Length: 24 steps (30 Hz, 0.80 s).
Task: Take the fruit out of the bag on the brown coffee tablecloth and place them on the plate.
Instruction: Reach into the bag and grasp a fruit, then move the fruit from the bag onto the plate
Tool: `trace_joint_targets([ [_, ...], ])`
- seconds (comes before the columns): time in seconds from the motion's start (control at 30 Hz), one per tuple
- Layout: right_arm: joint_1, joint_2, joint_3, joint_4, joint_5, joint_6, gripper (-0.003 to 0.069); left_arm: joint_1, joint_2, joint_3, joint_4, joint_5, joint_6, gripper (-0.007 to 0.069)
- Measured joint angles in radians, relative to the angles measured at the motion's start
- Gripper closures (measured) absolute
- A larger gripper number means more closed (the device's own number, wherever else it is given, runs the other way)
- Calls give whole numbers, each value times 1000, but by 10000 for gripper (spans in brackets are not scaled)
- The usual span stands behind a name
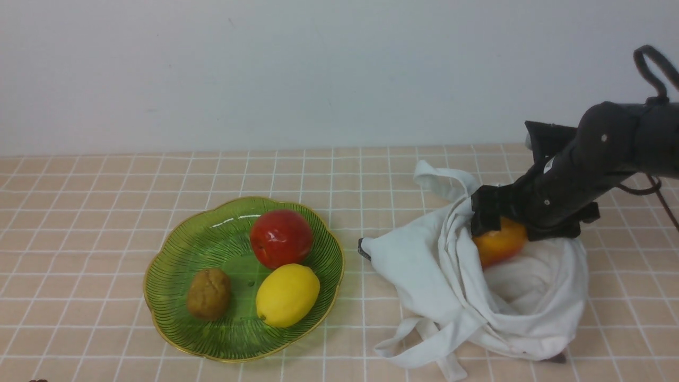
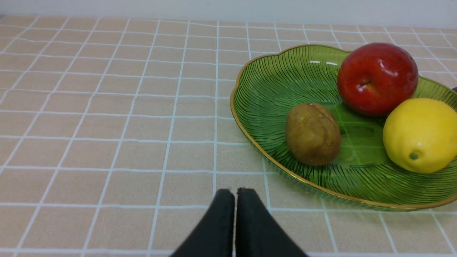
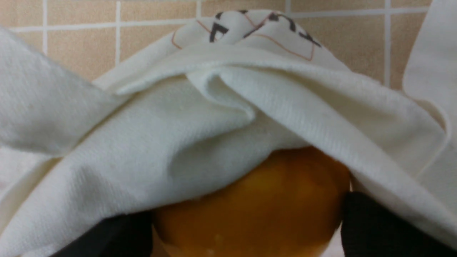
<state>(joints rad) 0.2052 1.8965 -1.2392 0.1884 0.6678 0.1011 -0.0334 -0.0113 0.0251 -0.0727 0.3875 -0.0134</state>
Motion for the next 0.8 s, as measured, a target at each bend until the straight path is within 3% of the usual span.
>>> trace_joint_targets([
  [0.13,0,4,-2,1,-12,-5,57,0,0,0,0,0,0,632],
  [0.37,1,-4,-2,-18,5,-5,62,0,0,0,0,0,0,632],
  [0.8,1,-259,1,-53,373,-56,62,0,0,0,0,0,0,632],
])
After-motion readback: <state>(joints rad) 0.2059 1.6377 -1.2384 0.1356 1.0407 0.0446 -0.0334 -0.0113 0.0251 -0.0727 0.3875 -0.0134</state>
